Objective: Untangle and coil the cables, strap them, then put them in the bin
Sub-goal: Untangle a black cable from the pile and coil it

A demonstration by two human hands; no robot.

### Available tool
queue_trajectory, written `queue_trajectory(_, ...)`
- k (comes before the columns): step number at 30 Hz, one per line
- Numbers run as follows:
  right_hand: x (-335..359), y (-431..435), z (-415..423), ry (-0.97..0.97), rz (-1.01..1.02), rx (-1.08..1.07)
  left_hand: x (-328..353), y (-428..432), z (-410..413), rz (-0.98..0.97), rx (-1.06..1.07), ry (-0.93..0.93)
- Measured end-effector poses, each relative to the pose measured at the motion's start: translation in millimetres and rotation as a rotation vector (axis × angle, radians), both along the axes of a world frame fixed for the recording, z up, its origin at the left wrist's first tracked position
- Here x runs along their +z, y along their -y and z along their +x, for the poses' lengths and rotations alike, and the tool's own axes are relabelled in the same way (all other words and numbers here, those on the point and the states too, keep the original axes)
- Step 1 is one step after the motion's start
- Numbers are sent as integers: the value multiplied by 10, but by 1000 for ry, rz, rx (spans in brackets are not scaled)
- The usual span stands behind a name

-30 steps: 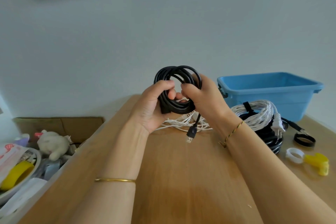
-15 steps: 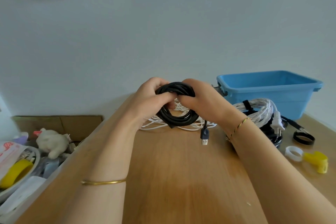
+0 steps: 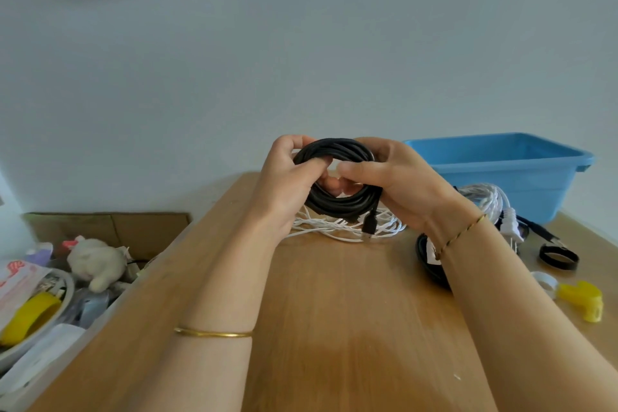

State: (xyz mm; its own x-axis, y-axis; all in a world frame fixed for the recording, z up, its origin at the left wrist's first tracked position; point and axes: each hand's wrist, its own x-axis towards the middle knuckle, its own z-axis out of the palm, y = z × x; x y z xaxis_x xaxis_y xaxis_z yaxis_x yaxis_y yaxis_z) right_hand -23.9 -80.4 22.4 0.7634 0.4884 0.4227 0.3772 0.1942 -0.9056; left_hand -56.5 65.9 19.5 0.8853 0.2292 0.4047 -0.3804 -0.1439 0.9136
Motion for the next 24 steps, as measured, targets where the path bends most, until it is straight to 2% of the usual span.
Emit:
queue_trajectory(2,9,10,8,-55,53,38,-4,-5,13,-34,-28,-12)
queue_trajectory(5,30,43,38,-259,170,107,-7,27,-5,-12,-105,-21)
queue_trajectory(8,83,125,23,-356,230,126,-4,66,-57,-47,-277,-56)
queue_trajectory(11,87,156,-62,-264,151,63,8,51,-98,-80,-403,-120)
queue_trajectory(15,42,174,-193,55,-136,-130,59,74,-173,-207,-584,-263)
queue_trajectory(18,-20,273,-265,203,-277,-280,59,214,-169,-180,-538,-301)
queue_trajectory(21,-130,390,-339,207,-278,-397,4,399,-94,-191,-479,-289)
queue_trajectory(24,-263,526,-422,82,-164,-482,-63,651,-70,-215,-457,-298)
